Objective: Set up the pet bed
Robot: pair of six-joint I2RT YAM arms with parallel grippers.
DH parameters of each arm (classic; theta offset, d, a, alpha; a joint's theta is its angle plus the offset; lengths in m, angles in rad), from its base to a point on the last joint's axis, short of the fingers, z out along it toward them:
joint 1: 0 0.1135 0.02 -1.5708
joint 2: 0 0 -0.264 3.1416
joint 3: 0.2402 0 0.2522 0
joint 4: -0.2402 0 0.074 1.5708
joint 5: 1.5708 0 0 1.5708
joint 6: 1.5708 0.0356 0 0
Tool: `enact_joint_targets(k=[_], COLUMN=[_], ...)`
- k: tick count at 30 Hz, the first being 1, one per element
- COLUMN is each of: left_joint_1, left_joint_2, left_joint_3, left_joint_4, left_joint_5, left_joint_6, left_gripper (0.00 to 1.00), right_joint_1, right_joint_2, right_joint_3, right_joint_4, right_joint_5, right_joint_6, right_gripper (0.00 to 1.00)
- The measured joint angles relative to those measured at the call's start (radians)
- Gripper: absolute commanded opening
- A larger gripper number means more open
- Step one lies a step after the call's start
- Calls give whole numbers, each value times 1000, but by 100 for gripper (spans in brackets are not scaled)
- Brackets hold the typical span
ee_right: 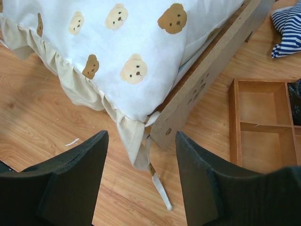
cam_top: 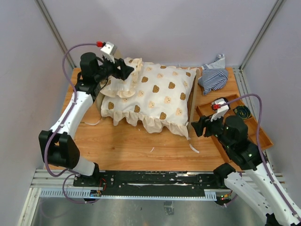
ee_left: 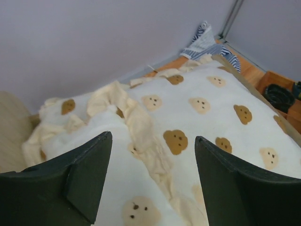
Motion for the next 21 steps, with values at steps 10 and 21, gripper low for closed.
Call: enact_joint_targets(k=[10, 21], left_joint_1=[-25, -25], left_joint_2=[5, -91], left_joint_3=[-234, -87], left_joint_4=[9, -182], left_joint_5=[-44, -187], left_joint_6=[-70, -87], left_gripper=[77, 99], right_joint_1=[0, 0], right_joint_2=[-51, -20], right_joint_3=[-7, -5], right_joint_4=[6, 5], right_joint_5=[0, -3], right_joint_6=[10, -3], right_gripper=[60, 63])
